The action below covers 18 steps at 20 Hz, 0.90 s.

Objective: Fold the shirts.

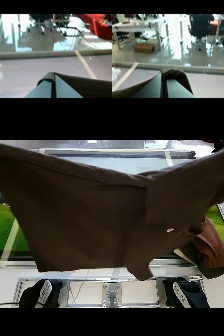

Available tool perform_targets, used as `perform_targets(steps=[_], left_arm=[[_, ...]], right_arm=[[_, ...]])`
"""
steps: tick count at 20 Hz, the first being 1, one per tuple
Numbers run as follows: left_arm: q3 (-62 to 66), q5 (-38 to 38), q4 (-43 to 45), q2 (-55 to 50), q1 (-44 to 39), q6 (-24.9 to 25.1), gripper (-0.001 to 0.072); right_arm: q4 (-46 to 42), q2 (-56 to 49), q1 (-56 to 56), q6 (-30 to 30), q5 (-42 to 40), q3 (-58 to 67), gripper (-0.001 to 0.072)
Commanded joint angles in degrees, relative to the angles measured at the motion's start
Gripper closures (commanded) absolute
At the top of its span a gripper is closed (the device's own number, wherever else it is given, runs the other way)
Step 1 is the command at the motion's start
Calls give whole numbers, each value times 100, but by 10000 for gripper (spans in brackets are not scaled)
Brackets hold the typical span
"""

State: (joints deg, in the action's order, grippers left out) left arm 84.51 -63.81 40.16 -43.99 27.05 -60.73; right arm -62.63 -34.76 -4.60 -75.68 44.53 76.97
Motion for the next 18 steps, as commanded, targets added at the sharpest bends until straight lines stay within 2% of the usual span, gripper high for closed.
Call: perform_targets(steps=[1,4,5,8,9,10,11,13,16,18], left_arm=[[-468,-540,708,-970,-387,-339,694],[-1134,553,2006,-2118,-1333,-422,694],[-1209,1073,2533,-2557,-1604,-769,694],[-1182,2938,3856,-3698,-2076,-2680,694],[-1182,3515,3917,-3923,-2140,-3073,694],[-1180,3947,3908,-4081,-2175,-3237,694],[-1154,4157,3915,-4210,-2208,-3252,694],[-1106,4096,3919,-4363,-2216,-3169,693],[-1106,3654,3917,-4404,-2216,-2754,693],[-1106,3185,3919,-4406,-2216,-2728,693]], right_arm=[[-76,-1631,2,-17,461,87,688],[162,-3346,13,66,361,87,688],[295,-3862,13,70,179,87,688],[673,-5187,68,101,-568,90,688],[704,-5460,125,107,-883,90,687],[708,-5683,197,125,-1257,92,688],[719,-5834,269,223,-1591,94,688],[717,-6026,385,249,-2138,94,688],[660,-6057,393,264,-2223,94,687],[649,-6057,372,262,-2074,94,688]])
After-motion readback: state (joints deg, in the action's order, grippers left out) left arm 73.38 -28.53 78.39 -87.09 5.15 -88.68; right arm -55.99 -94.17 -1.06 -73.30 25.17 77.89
